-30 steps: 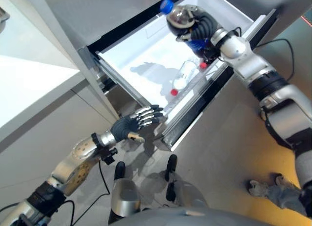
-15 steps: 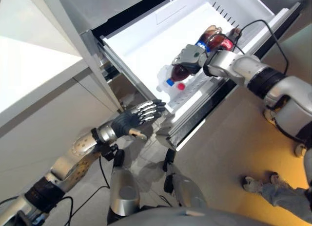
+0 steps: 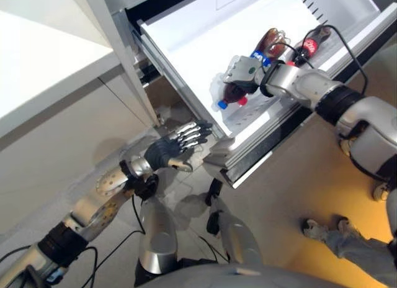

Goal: Take the drinks into the refrigerator

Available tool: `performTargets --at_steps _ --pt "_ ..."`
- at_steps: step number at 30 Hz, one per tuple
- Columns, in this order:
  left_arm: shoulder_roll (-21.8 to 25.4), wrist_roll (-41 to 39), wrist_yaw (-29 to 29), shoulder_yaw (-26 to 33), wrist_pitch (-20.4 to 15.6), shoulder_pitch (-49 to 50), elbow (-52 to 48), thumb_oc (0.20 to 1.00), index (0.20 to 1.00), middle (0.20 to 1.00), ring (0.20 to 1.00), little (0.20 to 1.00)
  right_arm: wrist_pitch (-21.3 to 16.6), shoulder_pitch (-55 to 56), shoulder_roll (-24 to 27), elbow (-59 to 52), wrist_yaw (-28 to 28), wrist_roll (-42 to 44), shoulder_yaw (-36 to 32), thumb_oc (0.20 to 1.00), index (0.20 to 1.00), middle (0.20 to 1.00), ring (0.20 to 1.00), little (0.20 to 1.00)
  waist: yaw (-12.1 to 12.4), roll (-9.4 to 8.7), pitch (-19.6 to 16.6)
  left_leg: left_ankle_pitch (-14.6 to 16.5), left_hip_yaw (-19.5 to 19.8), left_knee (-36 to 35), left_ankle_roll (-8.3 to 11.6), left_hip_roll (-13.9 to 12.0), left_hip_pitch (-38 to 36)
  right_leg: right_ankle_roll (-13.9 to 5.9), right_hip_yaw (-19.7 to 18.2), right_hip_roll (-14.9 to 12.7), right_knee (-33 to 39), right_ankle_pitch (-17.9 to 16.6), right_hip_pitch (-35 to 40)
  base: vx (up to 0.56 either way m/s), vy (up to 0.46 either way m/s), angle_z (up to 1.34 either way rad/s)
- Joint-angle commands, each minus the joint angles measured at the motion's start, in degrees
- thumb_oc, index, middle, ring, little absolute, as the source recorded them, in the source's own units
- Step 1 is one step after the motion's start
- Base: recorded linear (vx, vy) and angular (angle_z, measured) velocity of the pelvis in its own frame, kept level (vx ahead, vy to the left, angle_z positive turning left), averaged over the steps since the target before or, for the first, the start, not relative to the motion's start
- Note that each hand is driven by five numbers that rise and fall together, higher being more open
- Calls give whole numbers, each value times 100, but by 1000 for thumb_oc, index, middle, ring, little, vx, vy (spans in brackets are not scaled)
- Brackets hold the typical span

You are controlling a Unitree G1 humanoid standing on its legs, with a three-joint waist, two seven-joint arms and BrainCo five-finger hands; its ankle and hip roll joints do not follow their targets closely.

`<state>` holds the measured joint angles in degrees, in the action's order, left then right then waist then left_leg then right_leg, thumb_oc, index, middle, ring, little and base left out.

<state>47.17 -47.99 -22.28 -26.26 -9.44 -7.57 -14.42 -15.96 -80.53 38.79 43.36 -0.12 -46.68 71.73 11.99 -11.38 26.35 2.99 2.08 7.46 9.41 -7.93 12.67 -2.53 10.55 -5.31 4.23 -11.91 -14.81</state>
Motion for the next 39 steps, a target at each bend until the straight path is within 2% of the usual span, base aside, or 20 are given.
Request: performTargets --at_steps 1,15,16,17,33,39 --pt "-2 109 7 62 -393 164 -883 1000 1000 1000 1000 1000 245 -860 281 310 -266 -140 -56 200 200 200 200 200 145 161 128 -164 12 -189 -793 558 117 -286 4 211 -935 928 351 0 0 0" --pt "125 -3 -44 -95 -399 64 -936 1000 1000 1000 1000 1000 185 -651 97 621 -328 -86 -15 200 200 200 200 200 275 171 237 -223 158 -209 -780 628 228 -324 185 167 -796 869 411 -3 -8 3" --pt "125 -10 -45 -94 -400 62 -938 1000 1000 1000 1000 1000 182 -630 82 661 -312 -67 -17 404 404 404 404 404 288 170 242 -222 167 -209 -780 632 232 -327 196 163 -789 867 412 -2 -9 12" --pt "107 -15 -50 -79 -404 71 -931 1000 1000 1000 1000 1000 210 -599 63 736 -313 -28 -56 1000 1000 1000 1000 1000 301 174 248 -223 178 -211 -780 638 235 -326 201 161 -781 863 416 -3 1 16" --pt "41 -33 -93 -52 -394 58 -804 1000 1000 1000 1000 1000 220 -639 -199 905 -265 227 -153 1000 1000 1000 1000 1000 281 176 138 -206 137 -321 -782 614 18 -284 195 160 -786 899 513 -1 1 1" --pt "124 -22 -179 40 -351 60 -732 1000 1000 1000 1000 1000 194 -614 133 522 -167 746 -306 1000 1000 1000 1000 1000 261 122 -72 -140 115 -321 -762 638 -162 -275 226 128 -763 918 704 18 -11 0"
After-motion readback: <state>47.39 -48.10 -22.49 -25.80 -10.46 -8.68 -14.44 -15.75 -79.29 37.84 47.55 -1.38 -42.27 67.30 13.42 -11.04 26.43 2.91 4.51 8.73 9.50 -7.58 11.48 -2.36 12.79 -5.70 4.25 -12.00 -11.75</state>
